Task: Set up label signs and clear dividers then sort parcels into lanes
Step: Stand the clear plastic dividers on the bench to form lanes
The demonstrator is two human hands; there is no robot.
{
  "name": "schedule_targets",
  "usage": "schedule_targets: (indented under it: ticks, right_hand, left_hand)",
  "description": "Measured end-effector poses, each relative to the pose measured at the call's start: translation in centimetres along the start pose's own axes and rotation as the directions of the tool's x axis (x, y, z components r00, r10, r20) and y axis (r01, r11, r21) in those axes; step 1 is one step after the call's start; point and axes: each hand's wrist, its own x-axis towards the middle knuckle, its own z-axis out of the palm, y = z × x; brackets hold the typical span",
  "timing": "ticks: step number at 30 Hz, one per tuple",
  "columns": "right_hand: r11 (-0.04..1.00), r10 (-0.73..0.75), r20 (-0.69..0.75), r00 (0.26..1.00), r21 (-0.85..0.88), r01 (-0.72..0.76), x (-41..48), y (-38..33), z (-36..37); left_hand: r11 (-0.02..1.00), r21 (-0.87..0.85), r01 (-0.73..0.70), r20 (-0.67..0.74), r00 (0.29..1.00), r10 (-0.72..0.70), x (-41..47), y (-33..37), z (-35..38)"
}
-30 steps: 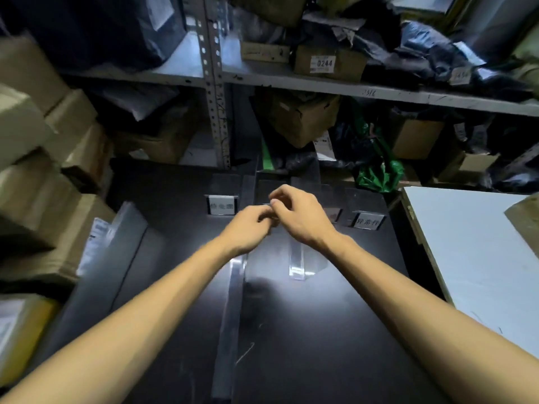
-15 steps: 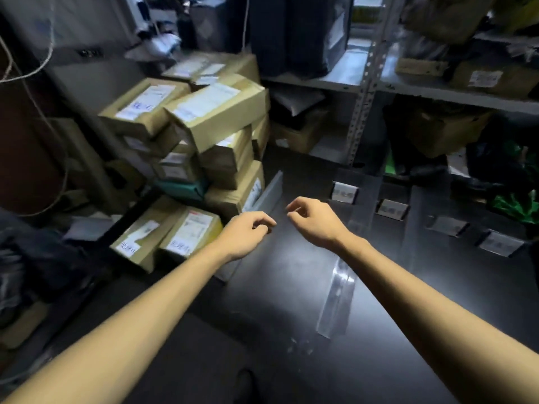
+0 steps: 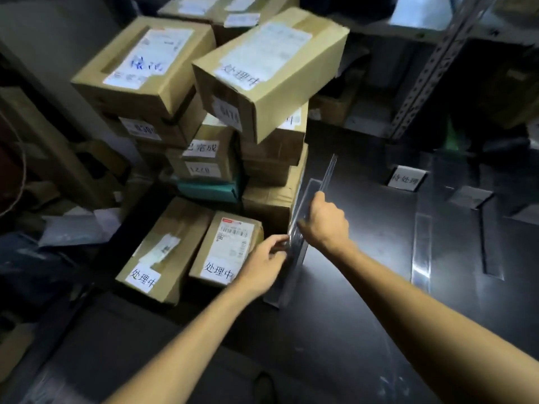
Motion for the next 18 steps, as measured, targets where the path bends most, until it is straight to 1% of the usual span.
schedule_targets:
  ticks: [4, 7, 9, 11, 15, 18]
  right_hand:
    - [0.997, 0.038, -0.026, 0.999, 0.066, -0.036, 0.2, -0.3, 0.4]
    - [0.996, 0.029, -0.029, 0.999, 0.084, -0.026, 0.3, -0.1, -1.3]
    - [0.989, 0.031, -0.053, 0.998, 0.149, -0.022, 0.6, -0.2, -3.3]
    - [0.981, 0.012, -0.063, 0.998, 0.195, 0.001, 0.9, -0.3, -5.7]
    - [0.966, -0.054, -0.115, 0.992, 0.245, 0.081, 0.0, -0.1, -10.5]
    - [0.954, -0.053, -0.18, 0.982, 0.283, 0.103, -1.6, 1.1, -14.1]
  left_hand:
    - [0.999, 0.034, -0.026, 0.059, 0.998, 0.024, 1.2, -0.7, -1.1]
    - [1.0, -0.001, 0.005, 0.044, 0.999, -0.005, 1.5, 0.2, -1.4]
    - [0.999, -0.047, 0.022, 0.025, 0.999, -0.02, 1.7, 1.4, -1.7]
    - [0.998, -0.055, 0.014, 0.02, 1.0, -0.013, 1.6, 2.6, -1.7]
    - [0.994, -0.109, 0.002, -0.026, 1.0, -0.005, 0.1, 6.4, -0.7]
    - [0.999, -0.044, 0.006, -0.043, 0.999, -0.008, -1.2, 9.3, 1.1]
